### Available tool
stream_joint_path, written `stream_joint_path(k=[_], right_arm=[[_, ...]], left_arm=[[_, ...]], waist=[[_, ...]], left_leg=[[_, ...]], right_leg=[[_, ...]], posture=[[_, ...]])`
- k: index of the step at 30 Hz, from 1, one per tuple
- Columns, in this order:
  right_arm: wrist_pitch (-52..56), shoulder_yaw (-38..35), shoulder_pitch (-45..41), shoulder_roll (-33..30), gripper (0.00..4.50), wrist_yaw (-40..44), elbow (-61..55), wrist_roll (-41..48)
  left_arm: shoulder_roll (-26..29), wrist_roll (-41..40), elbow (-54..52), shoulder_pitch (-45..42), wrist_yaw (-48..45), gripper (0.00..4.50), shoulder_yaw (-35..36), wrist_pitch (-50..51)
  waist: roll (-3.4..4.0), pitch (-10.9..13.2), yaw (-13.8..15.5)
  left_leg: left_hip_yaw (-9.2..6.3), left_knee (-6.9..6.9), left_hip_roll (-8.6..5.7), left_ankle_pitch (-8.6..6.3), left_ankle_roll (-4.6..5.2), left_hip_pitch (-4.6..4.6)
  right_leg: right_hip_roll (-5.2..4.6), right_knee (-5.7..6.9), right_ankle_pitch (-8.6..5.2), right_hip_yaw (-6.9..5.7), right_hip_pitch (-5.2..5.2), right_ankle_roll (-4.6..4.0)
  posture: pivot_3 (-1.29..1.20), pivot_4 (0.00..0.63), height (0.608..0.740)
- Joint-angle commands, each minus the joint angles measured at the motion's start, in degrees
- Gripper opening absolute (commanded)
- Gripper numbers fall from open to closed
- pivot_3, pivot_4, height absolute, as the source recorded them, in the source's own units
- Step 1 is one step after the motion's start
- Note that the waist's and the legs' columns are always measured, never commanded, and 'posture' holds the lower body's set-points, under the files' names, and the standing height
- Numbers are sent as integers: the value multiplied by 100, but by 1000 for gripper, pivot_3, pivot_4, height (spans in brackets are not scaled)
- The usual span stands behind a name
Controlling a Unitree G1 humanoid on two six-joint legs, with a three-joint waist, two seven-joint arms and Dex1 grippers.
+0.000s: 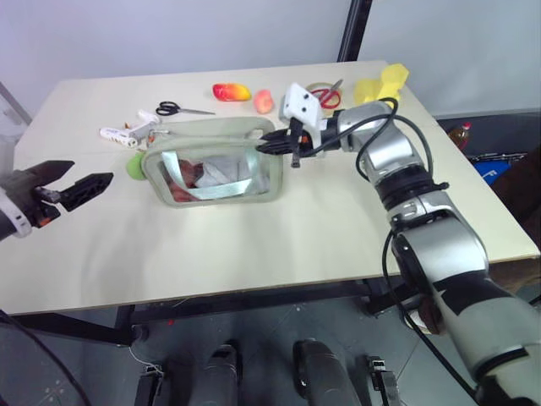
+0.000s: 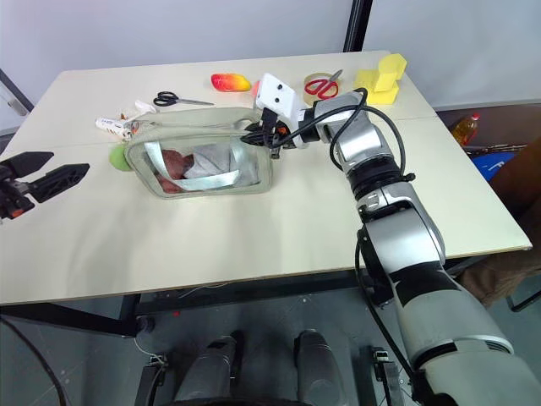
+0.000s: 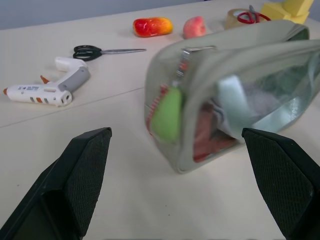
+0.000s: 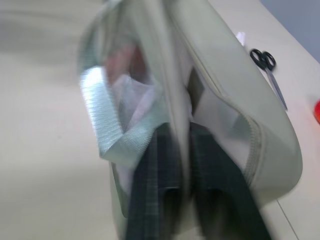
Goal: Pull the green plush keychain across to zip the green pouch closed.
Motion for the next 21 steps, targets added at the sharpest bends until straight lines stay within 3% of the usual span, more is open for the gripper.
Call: stream_joint_path(k=[1, 10, 21], right_arm=[[156, -168, -170, -56, 34, 210, -591, 128], [1367, 7, 995, -583, 34, 859, -3097, 414], [1004, 145, 1248, -966, 34, 717, -2783, 54]], left_arm=[[143, -49, -38, -49, 16, 4500, 245, -61], [306, -1, 194, -86, -150, 4500, 135, -148], [291, 345, 581, -533, -442, 4500, -990, -643]], waist=[[1, 1, 3], [-1, 0, 20], [-1, -1, 26]], left_leg=[[0, 0, 0, 0, 0, 0], [-3, 0, -1, 0, -1, -3], [-2, 7, -1, 3, -4, 2]], right_leg=[[0, 0, 0, 0, 0, 0], [-1, -1, -1, 0, 0, 1], [-1, 2, 0, -1, 5, -1]], posture=[[0, 150, 740], [0, 150, 740], [0, 150, 740]])
